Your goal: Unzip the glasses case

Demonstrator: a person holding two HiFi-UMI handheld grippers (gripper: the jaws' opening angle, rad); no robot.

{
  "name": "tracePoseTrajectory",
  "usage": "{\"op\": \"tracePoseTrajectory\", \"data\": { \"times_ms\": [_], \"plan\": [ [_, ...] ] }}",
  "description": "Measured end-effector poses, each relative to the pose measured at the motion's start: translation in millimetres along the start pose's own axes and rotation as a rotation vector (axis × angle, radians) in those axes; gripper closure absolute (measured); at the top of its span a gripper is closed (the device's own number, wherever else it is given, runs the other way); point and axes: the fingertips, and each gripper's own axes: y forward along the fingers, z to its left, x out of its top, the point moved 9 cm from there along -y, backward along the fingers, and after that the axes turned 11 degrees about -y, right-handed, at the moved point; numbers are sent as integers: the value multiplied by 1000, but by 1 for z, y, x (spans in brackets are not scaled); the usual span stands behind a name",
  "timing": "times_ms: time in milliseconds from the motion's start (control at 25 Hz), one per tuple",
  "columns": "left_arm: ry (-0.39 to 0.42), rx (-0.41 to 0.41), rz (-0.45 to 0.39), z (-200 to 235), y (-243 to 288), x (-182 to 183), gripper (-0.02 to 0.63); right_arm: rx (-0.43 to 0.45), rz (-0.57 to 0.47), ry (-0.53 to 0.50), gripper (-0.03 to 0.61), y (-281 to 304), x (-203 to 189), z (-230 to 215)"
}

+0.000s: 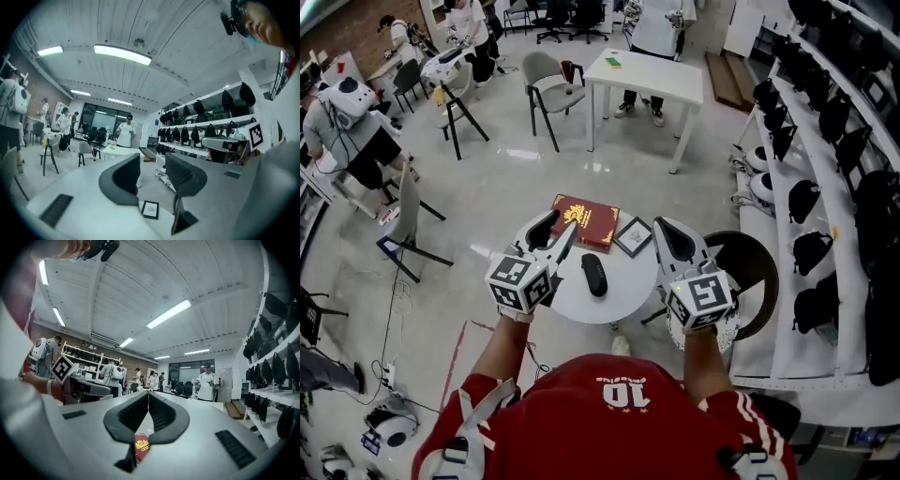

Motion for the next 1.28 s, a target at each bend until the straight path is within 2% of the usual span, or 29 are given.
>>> {"op": "tracePoseTrajectory", "data": {
  "times_ms": [80,160,280,400,800,1280],
  "plan": [
    [62,37,-15,-4,0,7,466,-1,-5,6,563,0,4,0],
    [90,70,-36,-5,-2,10,492,6,-5,6,563,0,6,2],
    [67,92,-63,-3,-4,14,566,9,-4,10,563,1,6,6],
    [27,81,-74,-3,-5,17,601,-8,-14,21,563,1,10,3],
    [56,115,-125,-3,-13,22,606,-107,-69,39,564,-3,16,-7],
    [89,115,-119,-7,-17,17,606,-93,-25,85,563,-3,6,-5]
  ]
}}
